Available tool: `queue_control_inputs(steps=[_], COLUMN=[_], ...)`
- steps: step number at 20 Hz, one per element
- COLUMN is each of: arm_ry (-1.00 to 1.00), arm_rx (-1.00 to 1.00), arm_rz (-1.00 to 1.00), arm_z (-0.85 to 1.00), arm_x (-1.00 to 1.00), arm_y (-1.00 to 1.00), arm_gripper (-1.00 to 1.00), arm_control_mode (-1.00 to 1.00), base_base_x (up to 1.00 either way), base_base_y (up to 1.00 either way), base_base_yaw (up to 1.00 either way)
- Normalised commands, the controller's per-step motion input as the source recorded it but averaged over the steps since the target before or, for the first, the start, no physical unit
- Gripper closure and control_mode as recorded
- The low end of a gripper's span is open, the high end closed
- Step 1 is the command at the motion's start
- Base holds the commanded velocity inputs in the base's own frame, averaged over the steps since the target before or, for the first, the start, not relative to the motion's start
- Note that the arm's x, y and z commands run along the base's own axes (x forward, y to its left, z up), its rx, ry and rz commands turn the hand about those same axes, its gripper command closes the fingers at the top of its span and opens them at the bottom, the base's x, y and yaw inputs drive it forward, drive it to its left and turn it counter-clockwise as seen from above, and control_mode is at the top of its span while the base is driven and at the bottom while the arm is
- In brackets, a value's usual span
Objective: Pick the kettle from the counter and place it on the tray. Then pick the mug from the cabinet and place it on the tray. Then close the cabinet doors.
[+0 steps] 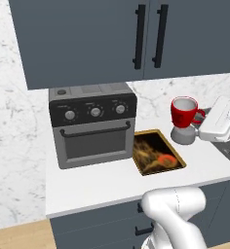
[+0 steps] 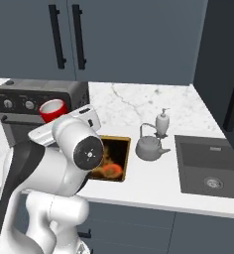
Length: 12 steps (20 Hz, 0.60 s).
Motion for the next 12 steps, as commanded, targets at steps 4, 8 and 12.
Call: queue_control_inputs(steps=[4, 8, 12], arm_ry=[-0.01, 0.00, 0.00], arm_rx=[0.05, 0.00, 0.00], arm_rz=[0.10, 0.11, 0.14], arm_z=[-0.73, -0.76, -0.73], arm_x=[0.12, 0.19, 0.31], arm_y=[-0.39, -0.13, -0.03], arm_gripper=[1.00, 1.00, 1.00], arm_control_mode=[-1.00, -1.00, -1.00], base_base_x=[0.00, 0.00, 0.00], base_base_y=[0.00, 0.00, 0.00], base_base_yaw=[0.00, 0.00, 0.00])
